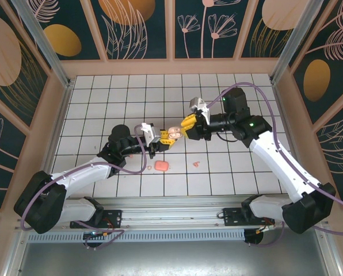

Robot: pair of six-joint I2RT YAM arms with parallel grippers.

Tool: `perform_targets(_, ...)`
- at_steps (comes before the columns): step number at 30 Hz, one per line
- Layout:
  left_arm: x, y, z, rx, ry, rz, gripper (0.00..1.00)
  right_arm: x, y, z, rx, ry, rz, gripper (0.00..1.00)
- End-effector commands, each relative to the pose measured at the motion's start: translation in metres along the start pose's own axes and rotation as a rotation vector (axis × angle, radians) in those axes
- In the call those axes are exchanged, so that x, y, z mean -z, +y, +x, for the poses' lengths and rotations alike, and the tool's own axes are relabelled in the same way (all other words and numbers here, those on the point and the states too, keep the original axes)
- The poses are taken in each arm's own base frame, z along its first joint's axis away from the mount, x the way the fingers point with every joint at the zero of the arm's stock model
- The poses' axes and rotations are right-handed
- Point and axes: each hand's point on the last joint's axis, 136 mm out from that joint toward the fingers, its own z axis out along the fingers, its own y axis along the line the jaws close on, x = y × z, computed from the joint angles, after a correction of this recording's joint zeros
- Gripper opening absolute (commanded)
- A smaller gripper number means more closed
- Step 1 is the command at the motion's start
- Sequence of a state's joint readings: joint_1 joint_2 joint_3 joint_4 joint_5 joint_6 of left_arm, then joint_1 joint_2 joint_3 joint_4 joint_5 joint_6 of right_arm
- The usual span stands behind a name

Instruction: Insert the wireless bluetooth earbuds into the charging case

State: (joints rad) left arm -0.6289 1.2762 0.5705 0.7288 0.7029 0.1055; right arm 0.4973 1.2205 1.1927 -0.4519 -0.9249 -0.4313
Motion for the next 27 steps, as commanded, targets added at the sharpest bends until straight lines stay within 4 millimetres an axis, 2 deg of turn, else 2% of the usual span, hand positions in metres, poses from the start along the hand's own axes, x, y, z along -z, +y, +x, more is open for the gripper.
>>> perform_targets(1,-0.001,-0.003,-0.018,-0.054,-0.041,0.019,0.05,-0.004,0.001,0.003,-0.033,0.001,-0.029,0.28)
perform_targets(5,-0.001,0.003,-0.015,-0.046,-0.03,-0.018,0.05,-0.012,-0.004,0.013,-0.089,0.023,-0.038,0.28)
perform_targets(9,0.005,0.013,0.0,-0.002,-0.007,-0.057,0.05,-0.008,-0.021,0.012,-0.154,0.008,0.09,0.32)
perform_targets(13,0.02,0.034,0.018,0.101,-0.01,-0.122,0.05,0.0,-0.033,0.008,-0.231,-0.034,0.208,0.32)
perform_targets(17,0.034,0.06,0.037,0.19,0.005,-0.228,0.05,-0.005,-0.043,0.019,-0.414,-0.007,0.289,0.32)
perform_targets(20,0.043,0.077,0.051,0.262,0.027,-0.311,0.04,-0.027,-0.033,0.035,-0.522,0.055,0.302,0.32)
perform_targets(24,0.057,0.096,0.071,0.369,0.038,-0.403,0.04,-0.065,-0.008,0.056,-0.671,0.116,0.251,0.31)
perform_targets(27,0.07,0.106,0.084,0.451,0.026,-0.46,0.04,-0.083,-0.002,0.071,-0.781,0.122,0.272,0.3)
